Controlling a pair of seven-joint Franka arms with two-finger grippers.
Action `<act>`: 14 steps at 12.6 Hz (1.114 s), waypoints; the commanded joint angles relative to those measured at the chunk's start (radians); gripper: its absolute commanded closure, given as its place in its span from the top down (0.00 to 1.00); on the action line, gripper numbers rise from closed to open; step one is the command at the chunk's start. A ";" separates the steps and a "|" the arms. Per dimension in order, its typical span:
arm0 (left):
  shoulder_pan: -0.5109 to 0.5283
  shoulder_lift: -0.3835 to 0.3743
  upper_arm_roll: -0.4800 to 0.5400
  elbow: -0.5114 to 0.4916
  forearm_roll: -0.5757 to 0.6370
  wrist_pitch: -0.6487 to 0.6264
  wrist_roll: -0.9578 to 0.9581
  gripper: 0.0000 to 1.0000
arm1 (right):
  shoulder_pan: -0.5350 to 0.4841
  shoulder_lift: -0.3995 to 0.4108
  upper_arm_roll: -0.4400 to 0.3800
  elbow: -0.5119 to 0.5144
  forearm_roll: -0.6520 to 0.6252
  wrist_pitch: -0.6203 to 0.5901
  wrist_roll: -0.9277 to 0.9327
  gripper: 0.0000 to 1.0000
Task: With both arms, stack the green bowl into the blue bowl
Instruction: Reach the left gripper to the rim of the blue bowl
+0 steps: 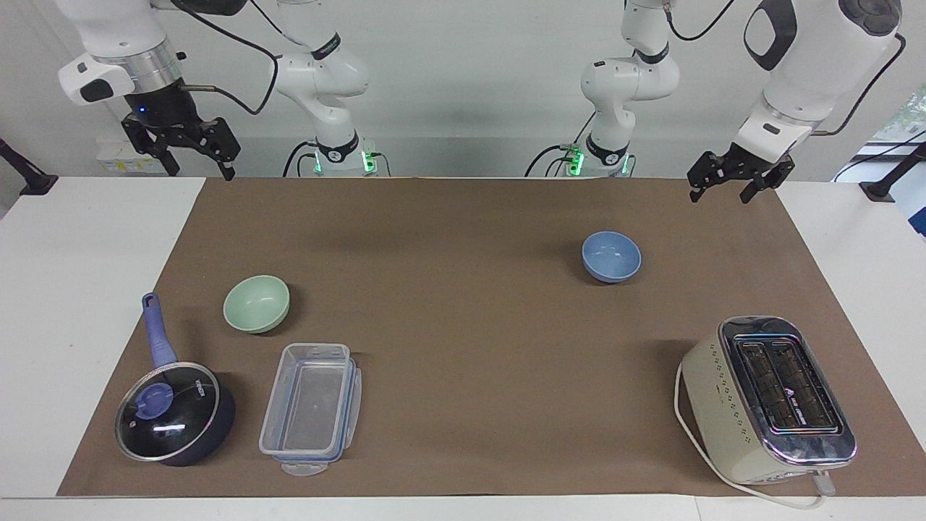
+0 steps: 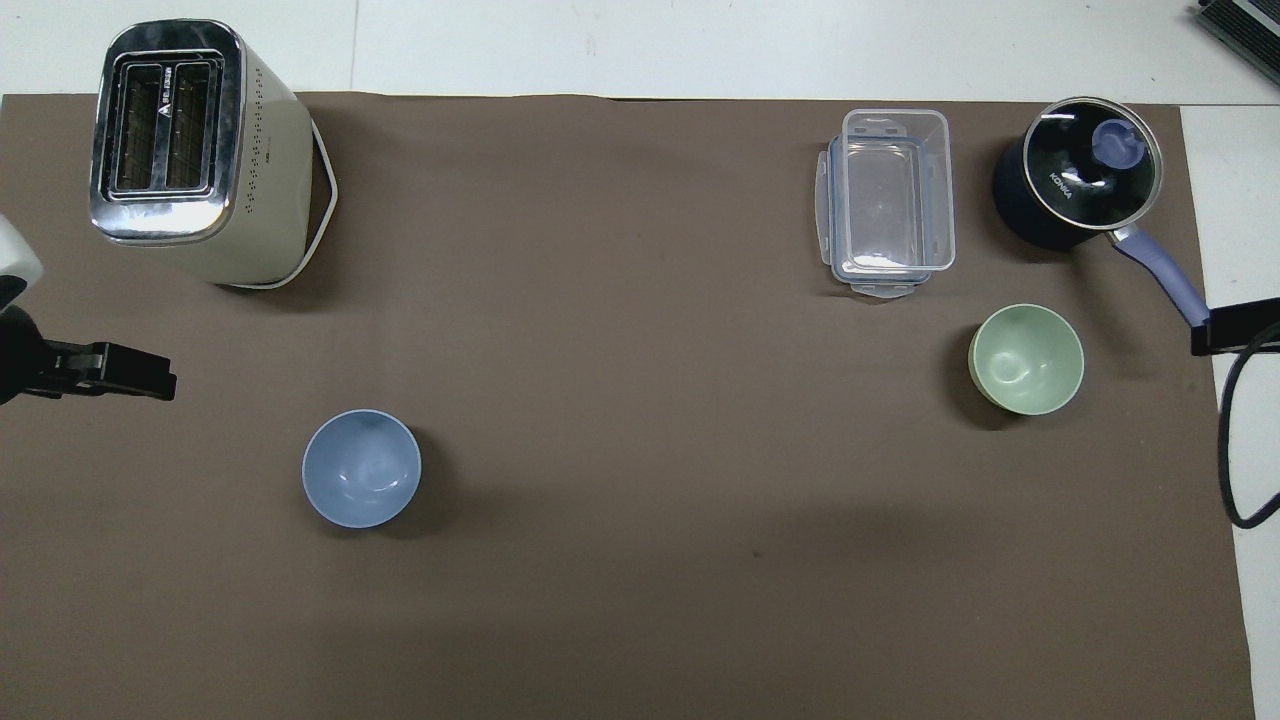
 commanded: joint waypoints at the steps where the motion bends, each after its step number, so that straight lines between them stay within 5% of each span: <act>1: 0.006 -0.027 -0.001 -0.089 -0.015 0.078 0.025 1.00 | -0.006 -0.007 0.003 -0.005 0.020 -0.005 0.014 1.00; 14: -0.089 -0.096 -0.005 -0.534 -0.024 0.469 -0.024 1.00 | -0.006 -0.007 0.003 -0.007 0.020 -0.005 0.014 1.00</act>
